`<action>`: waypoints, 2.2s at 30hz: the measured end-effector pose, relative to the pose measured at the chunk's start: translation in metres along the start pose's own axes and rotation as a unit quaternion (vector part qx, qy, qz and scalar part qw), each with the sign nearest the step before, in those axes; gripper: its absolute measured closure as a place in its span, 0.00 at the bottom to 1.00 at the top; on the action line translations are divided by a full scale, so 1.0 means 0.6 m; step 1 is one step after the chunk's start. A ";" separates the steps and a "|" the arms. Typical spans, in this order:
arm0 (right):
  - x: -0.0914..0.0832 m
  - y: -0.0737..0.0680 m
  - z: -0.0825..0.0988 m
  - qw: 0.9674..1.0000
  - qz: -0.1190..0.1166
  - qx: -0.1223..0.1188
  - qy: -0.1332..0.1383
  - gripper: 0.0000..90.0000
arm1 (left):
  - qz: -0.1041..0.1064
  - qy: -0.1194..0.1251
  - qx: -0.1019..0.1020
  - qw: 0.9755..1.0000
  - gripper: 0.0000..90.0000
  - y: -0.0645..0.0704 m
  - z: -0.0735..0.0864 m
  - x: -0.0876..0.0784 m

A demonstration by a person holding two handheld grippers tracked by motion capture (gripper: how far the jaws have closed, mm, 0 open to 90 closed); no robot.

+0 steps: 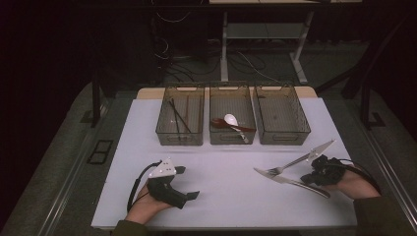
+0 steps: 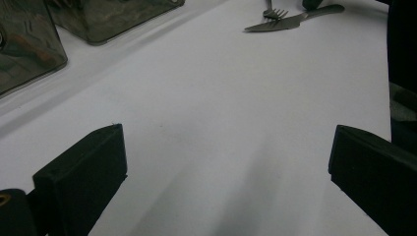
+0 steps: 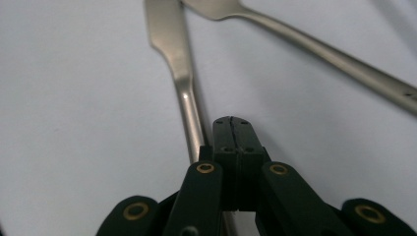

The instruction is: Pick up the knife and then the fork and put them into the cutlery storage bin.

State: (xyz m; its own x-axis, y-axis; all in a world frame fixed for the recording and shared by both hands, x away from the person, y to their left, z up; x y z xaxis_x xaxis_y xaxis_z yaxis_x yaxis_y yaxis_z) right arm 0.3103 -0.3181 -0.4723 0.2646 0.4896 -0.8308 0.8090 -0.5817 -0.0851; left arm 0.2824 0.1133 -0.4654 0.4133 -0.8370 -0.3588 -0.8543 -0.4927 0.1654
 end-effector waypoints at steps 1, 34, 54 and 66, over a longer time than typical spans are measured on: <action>0.000 -0.003 0.001 1.000 -0.004 -0.001 0.001 1.00 | 0.000 -0.001 0.000 1.000 0.00 0.000 0.000 0.000; 0.028 -0.061 -0.042 0.990 0.039 -0.027 -0.137 0.86 | 0.001 -0.003 0.000 1.000 0.01 0.001 0.001 0.004; 0.024 -0.077 -0.053 0.995 -0.018 -0.053 -0.087 0.88 | 0.000 -0.002 0.001 1.000 0.00 0.000 0.000 0.002; 0.001 -0.075 -0.078 0.999 -0.015 -0.033 0.022 0.88 | 0.000 0.000 0.000 1.000 0.01 -0.001 0.000 0.001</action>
State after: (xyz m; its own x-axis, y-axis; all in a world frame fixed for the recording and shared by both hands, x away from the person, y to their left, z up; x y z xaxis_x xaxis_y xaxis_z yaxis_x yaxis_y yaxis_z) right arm 0.2988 -0.2611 -0.4434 0.2616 0.5357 -0.8029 0.8493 -0.5229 -0.0722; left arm 0.2833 0.1130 -0.4659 0.4135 -0.8368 -0.3589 -0.8544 -0.4929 0.1646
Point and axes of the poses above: each handheld gripper's, and its own axes: x roughly forward along the jaws, z roughly out of its underside, y roughly to its right, the point moved 5 cm from there along x, roughly forward along the jaws, and after that the axes turned 11 degrees about y, right-handed, at the moved point
